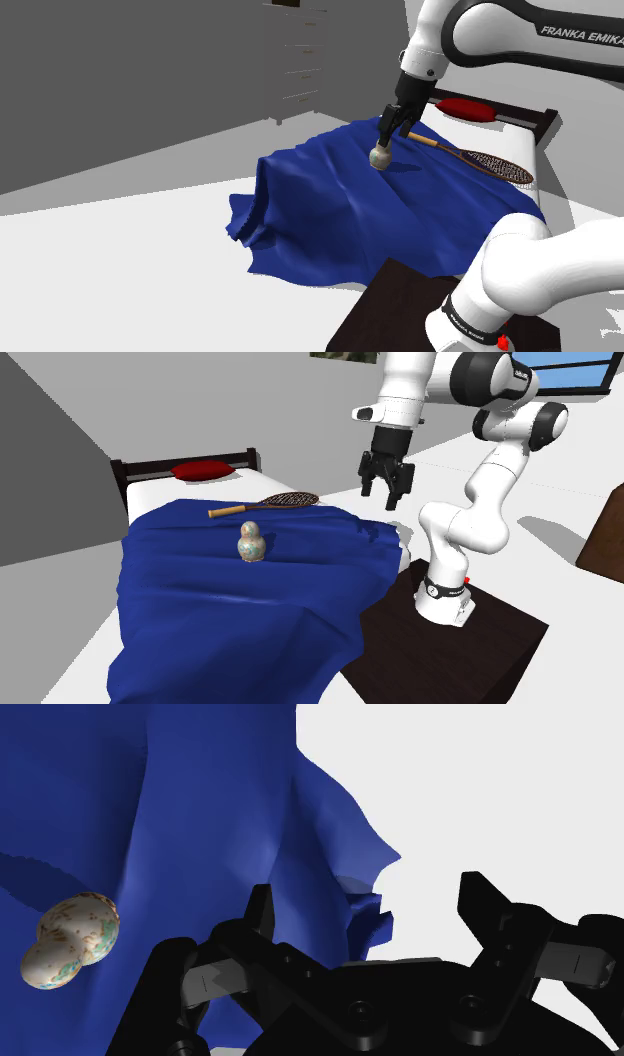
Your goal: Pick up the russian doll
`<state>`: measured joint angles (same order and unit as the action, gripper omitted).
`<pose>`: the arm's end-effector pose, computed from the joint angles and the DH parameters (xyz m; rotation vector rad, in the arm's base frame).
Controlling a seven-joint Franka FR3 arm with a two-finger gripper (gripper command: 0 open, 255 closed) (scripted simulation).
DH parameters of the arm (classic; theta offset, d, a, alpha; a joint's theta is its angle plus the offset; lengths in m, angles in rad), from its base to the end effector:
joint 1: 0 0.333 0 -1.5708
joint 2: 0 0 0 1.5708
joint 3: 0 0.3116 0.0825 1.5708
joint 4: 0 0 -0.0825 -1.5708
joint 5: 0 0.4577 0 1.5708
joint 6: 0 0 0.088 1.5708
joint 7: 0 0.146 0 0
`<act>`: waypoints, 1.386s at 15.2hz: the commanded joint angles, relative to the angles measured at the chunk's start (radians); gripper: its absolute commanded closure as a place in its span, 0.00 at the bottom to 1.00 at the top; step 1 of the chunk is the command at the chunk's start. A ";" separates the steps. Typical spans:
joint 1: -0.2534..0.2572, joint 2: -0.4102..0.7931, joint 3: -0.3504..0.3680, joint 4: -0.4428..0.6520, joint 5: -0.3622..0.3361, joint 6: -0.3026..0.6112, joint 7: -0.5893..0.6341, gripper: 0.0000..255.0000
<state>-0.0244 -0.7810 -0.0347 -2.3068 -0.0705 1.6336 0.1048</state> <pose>0.3948 -0.0353 0.5796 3.0847 -0.2388 0.1683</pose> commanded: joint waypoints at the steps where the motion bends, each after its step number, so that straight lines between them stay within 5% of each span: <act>1: 0.000 0.000 0.000 0.000 0.000 0.000 0.000 0.00; 12: -0.075 0.228 -0.180 0.036 -0.091 0.214 -0.133 0.00; 21: -0.111 0.480 -0.325 0.160 -0.085 0.362 -0.253 0.00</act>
<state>-0.1326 -0.3348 -0.3444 -2.1633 -0.1608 1.9765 -0.1342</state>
